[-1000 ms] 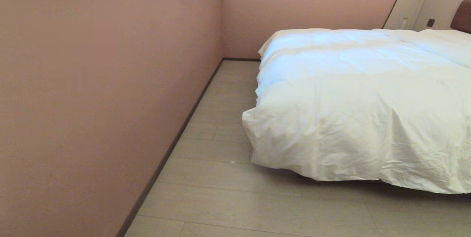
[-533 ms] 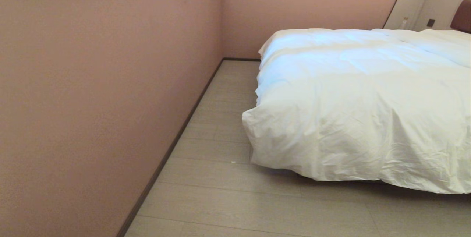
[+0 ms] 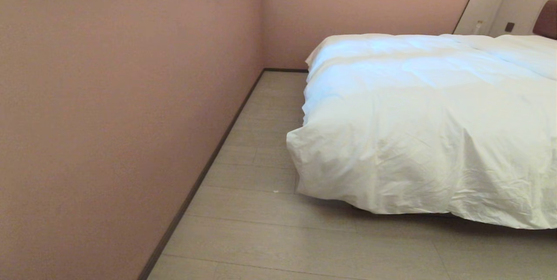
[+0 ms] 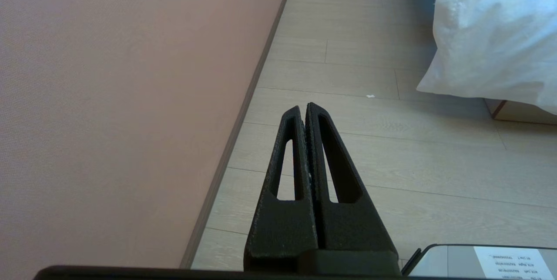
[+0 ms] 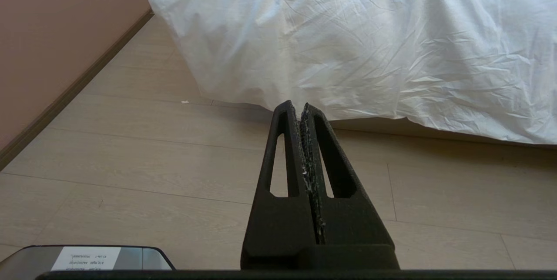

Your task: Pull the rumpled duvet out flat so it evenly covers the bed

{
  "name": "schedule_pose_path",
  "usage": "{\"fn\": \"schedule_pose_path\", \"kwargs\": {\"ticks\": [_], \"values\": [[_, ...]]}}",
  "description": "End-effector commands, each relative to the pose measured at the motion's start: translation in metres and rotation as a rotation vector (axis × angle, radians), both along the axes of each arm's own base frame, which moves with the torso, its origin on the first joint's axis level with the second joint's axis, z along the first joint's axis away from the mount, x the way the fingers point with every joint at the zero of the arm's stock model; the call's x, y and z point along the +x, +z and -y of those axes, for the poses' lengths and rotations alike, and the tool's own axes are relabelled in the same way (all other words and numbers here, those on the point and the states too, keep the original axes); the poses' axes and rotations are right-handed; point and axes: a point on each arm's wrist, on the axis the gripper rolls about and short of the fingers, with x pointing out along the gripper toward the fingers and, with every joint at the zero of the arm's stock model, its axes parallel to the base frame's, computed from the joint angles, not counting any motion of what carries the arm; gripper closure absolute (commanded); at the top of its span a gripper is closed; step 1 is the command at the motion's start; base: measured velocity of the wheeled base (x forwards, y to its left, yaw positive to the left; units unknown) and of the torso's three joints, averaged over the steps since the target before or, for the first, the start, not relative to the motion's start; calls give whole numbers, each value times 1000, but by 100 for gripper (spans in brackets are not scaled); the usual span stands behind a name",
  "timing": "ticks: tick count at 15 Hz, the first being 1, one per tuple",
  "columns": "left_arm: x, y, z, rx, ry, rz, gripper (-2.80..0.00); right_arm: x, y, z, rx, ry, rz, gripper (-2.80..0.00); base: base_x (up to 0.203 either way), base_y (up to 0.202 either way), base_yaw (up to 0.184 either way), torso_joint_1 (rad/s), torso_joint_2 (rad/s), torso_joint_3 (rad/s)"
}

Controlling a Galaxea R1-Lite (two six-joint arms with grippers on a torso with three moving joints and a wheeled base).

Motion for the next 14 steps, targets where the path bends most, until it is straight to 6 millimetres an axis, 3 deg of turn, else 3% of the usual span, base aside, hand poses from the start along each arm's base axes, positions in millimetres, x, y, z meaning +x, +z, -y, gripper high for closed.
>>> {"fn": "schedule_pose_path", "kwargs": {"ticks": [1,14], "values": [[0,0,0,-1,0,-1,0,0,0,0,-1,1,1,0,0,0,0,0,0,0],[0,0,0,1,1,0,0,0,0,0,1,1,-1,0,0,0,0,0,0,0]]}}
